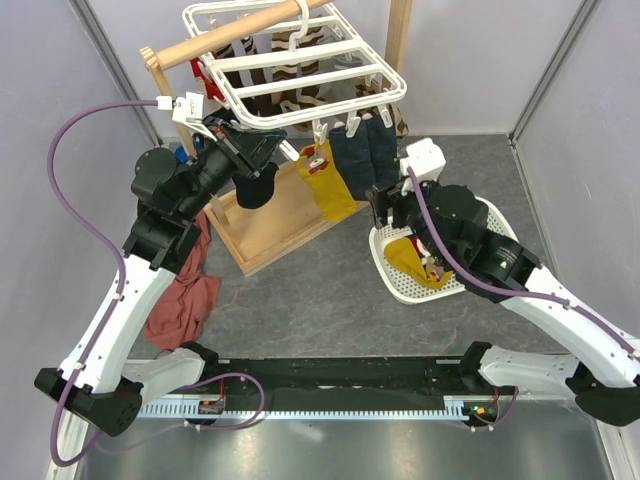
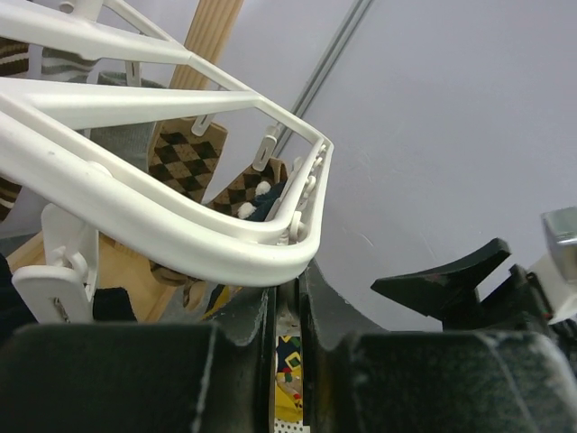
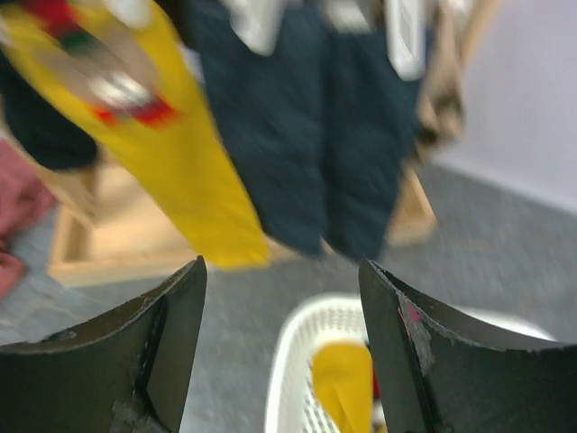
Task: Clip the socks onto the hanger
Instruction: Pick up the sock from the bin.
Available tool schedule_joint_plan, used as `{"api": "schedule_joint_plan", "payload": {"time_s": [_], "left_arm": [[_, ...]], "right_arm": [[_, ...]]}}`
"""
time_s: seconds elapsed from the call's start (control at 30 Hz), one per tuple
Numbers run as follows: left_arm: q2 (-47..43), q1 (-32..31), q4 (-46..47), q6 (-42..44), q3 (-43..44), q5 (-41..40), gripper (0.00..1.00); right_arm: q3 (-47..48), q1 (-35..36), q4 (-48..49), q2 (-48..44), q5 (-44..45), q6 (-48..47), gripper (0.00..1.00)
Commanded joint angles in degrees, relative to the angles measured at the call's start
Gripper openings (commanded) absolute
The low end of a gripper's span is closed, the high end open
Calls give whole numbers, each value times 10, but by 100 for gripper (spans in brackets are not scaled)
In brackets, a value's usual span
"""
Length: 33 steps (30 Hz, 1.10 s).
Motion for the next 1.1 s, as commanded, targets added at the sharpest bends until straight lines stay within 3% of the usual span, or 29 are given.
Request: {"api": "schedule_joint_plan", "payload": {"time_s": [0.0, 0.27, 0.47, 0.7, 1.07], "left_arm": [[-6, 0, -19, 8, 21, -8, 8], [-3, 0, -26, 5, 26, -6, 8], [-5, 0, -31, 4, 27, -3, 8], [-10, 0, -36, -1, 29, -2, 8], [-11, 0, -40, -2, 30, 2, 8]], "right_arm": [[-43, -35, -138, -21, 64, 89, 75], [-159, -160, -173, -36, 5, 155, 72], [-259, -288, -125, -18, -132, 162, 68], [-340, -392, -29, 31, -313, 177, 57], [-393, -419, 59, 93, -368, 164, 43]]}}
